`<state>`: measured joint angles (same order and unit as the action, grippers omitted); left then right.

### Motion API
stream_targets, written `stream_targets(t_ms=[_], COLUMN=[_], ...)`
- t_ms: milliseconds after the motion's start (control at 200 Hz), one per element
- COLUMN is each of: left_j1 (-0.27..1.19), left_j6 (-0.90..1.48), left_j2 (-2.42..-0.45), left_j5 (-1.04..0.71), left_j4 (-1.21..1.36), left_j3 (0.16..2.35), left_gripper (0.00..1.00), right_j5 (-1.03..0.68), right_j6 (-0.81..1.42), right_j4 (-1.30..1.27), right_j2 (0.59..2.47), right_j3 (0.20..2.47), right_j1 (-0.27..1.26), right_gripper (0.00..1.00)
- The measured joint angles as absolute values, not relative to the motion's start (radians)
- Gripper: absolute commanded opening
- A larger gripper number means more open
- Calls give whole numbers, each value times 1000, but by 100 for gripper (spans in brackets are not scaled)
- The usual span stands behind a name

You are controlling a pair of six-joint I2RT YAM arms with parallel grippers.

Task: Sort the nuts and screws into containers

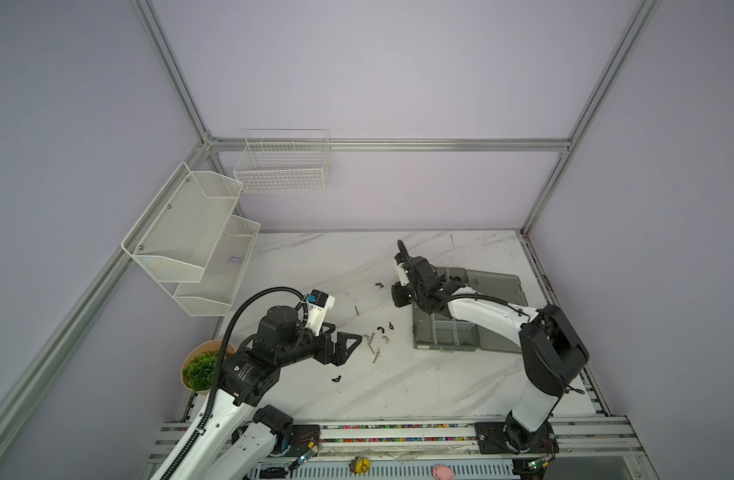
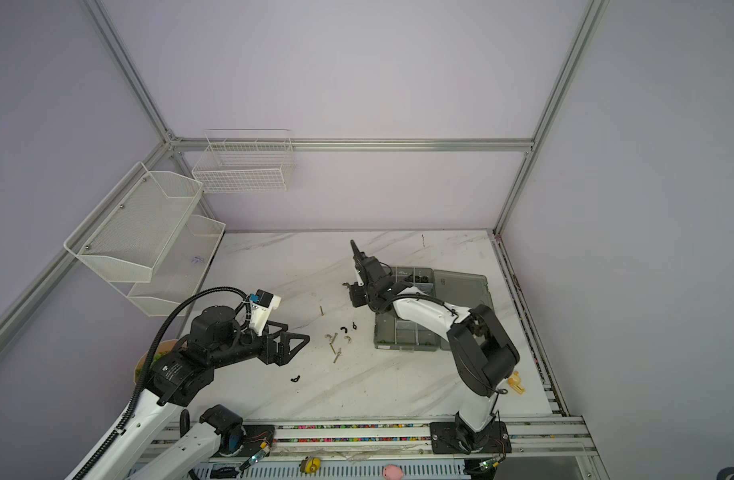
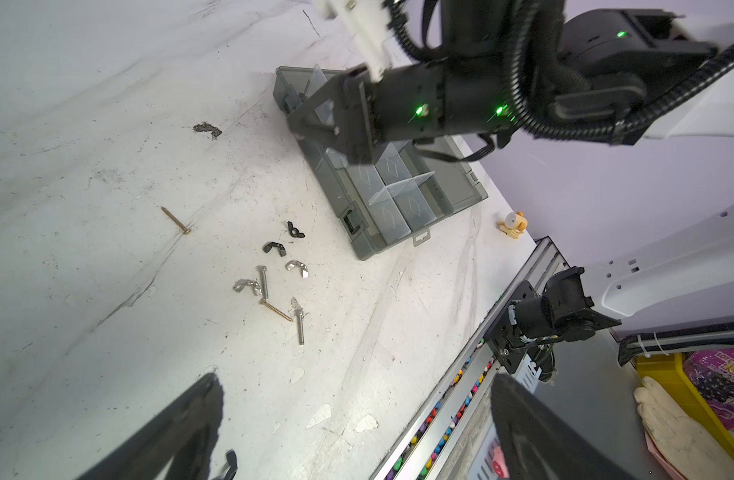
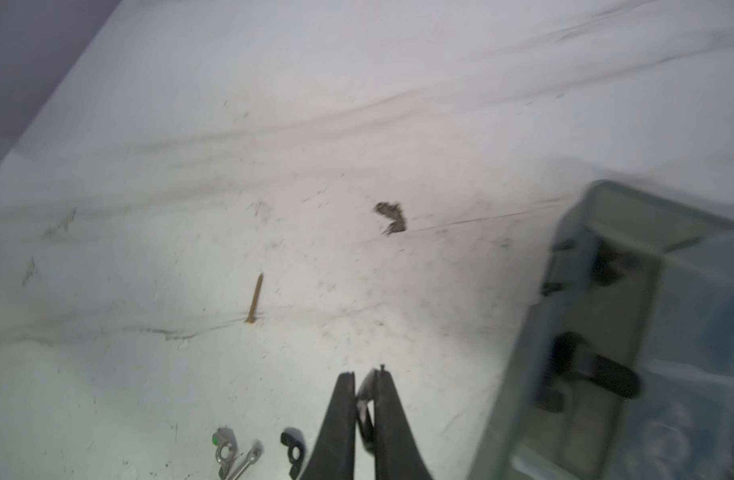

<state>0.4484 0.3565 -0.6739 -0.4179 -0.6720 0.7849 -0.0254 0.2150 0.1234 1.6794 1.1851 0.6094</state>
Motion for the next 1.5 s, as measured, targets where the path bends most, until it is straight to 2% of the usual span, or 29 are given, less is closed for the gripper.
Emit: stream_targets(t_ms=[155, 315, 605, 655, 705, 745, 965, 1095, 1230, 1390, 1495], left_j1=[451, 454, 455, 455, 455, 455, 459, 459, 459, 459, 459], left_j6=[357, 356, 356, 356, 356, 356, 356, 356, 356, 356, 356], left_j2=[-675, -675, -667, -667, -666, -665, -662, -662, -663, -662, -661], left_j5=[-451, -488, -495, -495, -495, -495, -494, -490, -479, -461, -459], left_j4=[-669, -665, -652, -652, -652, -652, -653, -653, -653, -655, -655], left_j3=[785, 785, 785, 785, 785, 785, 785, 785, 785, 785, 785], left_gripper=[100, 100, 100, 100, 100, 100, 100, 100, 100, 100, 100], right_j5=[-4, 2, -9, -12, -15, -16, -31, -25, -64, -94, -103], right_j6=[234, 229, 204, 199, 197, 195, 177, 165, 171, 174, 171], right_j4=[139, 178, 199, 199, 199, 199, 178, 156, 82, -23, -51], right_j2=[1536, 1528, 1610, 1620, 1626, 1629, 1598, 1533, 1511, 1617, 1720], right_j3=[1087, 1007, 1000, 1000, 1000, 1000, 992, 989, 995, 1019, 1029], right_j1=[380, 251, 229, 229, 229, 229, 237, 316, 523, 770, 864], right_gripper=[3, 3, 5, 8, 18, 23, 25, 27, 28, 27, 27])
